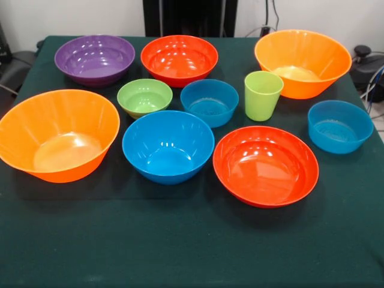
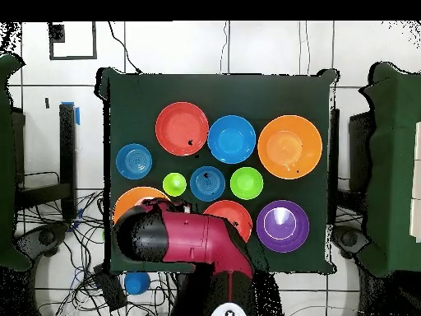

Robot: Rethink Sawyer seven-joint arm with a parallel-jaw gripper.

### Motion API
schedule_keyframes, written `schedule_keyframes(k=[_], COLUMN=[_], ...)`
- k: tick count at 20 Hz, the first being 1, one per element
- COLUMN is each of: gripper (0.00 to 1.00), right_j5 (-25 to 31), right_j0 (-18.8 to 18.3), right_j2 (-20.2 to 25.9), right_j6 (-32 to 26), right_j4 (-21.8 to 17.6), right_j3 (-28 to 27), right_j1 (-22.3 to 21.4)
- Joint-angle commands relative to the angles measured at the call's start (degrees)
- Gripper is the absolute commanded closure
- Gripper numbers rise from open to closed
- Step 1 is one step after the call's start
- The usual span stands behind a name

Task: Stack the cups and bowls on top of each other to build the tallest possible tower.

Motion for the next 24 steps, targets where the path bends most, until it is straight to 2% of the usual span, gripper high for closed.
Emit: schedule_keyframes(k=[1,4,10,17,24], gripper=[0.00,0.00,0.00,0.00,0.00], right_j5=[-0.4,-0.4,-0.9,-0.2,-1.9], right_j0=[1.4,2.9,2.5,0.7,-0.5], right_j2=[-1.1,-2.4,-2.3,-0.8,-0.8], right_j6=[14.0,16.8,18.6,15.8,15.7], right_j4=[0.9,0.9,1.7,0.1,0.3], right_j3=[-6.6,-9.1,-13.8,-19.7,-25.3], right_j1=[7.2,8.9,13.5,18.1,22.9])
